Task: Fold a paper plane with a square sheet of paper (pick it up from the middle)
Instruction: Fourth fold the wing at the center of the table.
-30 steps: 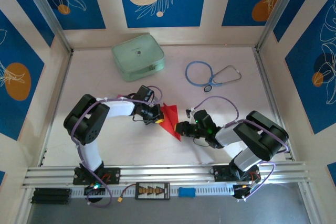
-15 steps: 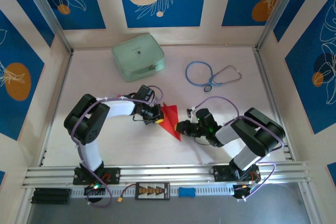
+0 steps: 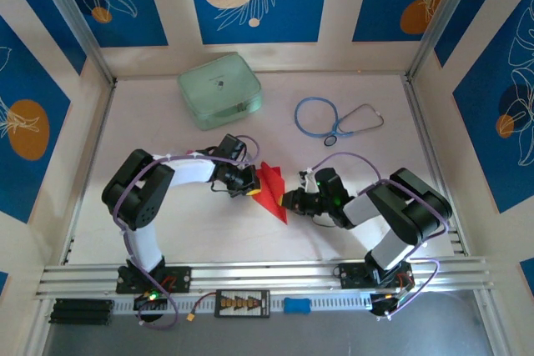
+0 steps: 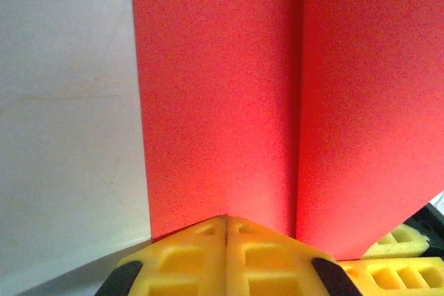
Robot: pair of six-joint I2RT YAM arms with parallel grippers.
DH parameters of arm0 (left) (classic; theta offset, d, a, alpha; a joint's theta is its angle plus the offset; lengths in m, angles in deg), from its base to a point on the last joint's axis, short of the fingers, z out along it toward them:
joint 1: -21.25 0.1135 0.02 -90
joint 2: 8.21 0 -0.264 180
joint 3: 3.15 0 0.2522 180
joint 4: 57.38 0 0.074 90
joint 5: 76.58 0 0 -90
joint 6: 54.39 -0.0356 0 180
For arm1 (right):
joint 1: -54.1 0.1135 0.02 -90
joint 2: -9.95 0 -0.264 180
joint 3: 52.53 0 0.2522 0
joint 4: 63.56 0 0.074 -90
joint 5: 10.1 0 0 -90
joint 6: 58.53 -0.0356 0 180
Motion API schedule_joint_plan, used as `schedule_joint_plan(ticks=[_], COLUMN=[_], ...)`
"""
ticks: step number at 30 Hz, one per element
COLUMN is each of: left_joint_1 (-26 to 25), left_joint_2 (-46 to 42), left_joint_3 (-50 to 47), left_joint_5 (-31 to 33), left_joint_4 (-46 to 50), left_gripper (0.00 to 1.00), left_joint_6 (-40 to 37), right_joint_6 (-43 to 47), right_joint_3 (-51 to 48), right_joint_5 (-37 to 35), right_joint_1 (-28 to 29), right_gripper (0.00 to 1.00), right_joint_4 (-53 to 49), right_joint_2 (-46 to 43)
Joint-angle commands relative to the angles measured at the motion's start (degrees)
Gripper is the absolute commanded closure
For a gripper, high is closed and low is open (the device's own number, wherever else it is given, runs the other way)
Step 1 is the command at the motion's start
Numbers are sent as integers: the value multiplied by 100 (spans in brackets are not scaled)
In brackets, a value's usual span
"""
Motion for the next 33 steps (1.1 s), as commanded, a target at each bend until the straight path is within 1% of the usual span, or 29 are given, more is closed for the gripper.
schedule_joint_plan(ticks=[1, 6, 16, 25, 28, 33], left_joint_1=[-20, -21, -19, -16, -22, -19], left_joint_2=[149, 166, 168, 153, 128, 11], left_joint_3=[89, 94, 95, 103, 93, 167], left_joint_5=[225, 173, 133, 122, 142, 263], left_joint_4=[329, 296, 258, 277, 277, 391], left_gripper=[99, 99, 99, 99, 99, 95], left_joint_6=[-120, -119, -127, -148, -161, -269], right_joint_6=[-16, 72, 196, 214, 206, 187], right_joint_3=[105, 230, 404, 449, 454, 462], right_joint_5=[234, 297, 479, 403, 488, 537], right_joint_1=[-89, -107, -97, -115, -138, -160], right_gripper=[87, 87, 88, 88, 88, 89], right_joint_4=[-375, -626, -701, -929, -920, -930], right_joint_2=[15, -14, 81, 179, 237, 331])
